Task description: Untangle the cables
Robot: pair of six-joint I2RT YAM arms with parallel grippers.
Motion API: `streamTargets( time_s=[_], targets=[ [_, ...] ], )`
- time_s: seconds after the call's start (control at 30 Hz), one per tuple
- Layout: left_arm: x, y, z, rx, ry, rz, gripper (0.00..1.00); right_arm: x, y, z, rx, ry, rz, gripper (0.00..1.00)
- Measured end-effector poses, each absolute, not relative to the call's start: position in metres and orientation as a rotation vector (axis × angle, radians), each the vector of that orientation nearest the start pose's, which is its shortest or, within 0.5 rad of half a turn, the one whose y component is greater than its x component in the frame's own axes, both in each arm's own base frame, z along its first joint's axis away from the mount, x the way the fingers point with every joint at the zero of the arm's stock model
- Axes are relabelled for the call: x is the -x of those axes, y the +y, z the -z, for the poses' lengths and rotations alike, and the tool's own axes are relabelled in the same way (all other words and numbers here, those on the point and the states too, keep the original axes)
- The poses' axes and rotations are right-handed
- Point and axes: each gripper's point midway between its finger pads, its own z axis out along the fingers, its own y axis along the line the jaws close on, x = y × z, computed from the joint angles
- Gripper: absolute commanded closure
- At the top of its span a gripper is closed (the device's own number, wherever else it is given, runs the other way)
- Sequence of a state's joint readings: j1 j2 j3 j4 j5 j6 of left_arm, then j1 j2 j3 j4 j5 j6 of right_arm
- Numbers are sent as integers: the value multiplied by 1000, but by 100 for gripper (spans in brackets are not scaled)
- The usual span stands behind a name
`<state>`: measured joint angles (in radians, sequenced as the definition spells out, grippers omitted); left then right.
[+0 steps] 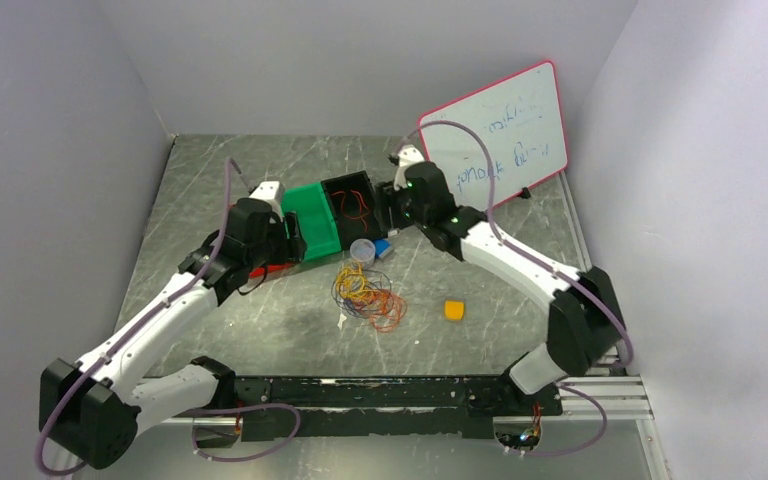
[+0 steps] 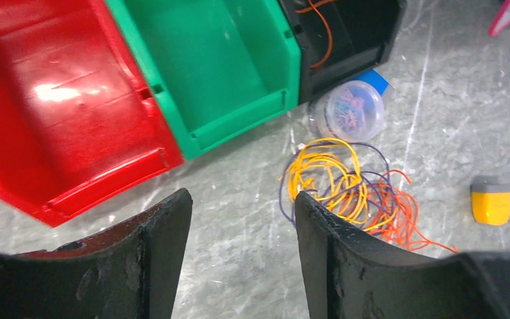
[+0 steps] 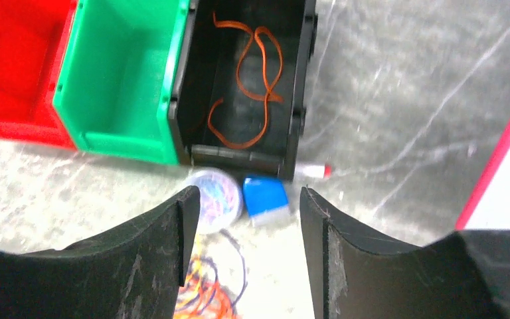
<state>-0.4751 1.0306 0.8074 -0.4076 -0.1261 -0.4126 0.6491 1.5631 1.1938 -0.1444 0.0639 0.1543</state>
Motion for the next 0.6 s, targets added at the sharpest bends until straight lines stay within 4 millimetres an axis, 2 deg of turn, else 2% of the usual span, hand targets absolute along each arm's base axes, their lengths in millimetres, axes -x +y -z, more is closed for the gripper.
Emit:
streamTargets(
  time_s=[0.2, 0.37, 0.47, 0.6],
  targets=[
    [-283, -170, -146, -65, 2281, 418, 39, -317, 251, -176, 411, 2114, -539, 40],
    [-281, -192, -133, -91, 2311, 466, 39, -257, 237, -159, 432, 2128, -689, 41],
    [-281, -208, -130, -103, 2310, 511, 40, -231, 230, -143, 452, 2132, -717, 41],
    [-278, -229, -124, -132, 2315, 557, 39, -208, 229, -123, 493, 2114, -733, 42]
  ],
)
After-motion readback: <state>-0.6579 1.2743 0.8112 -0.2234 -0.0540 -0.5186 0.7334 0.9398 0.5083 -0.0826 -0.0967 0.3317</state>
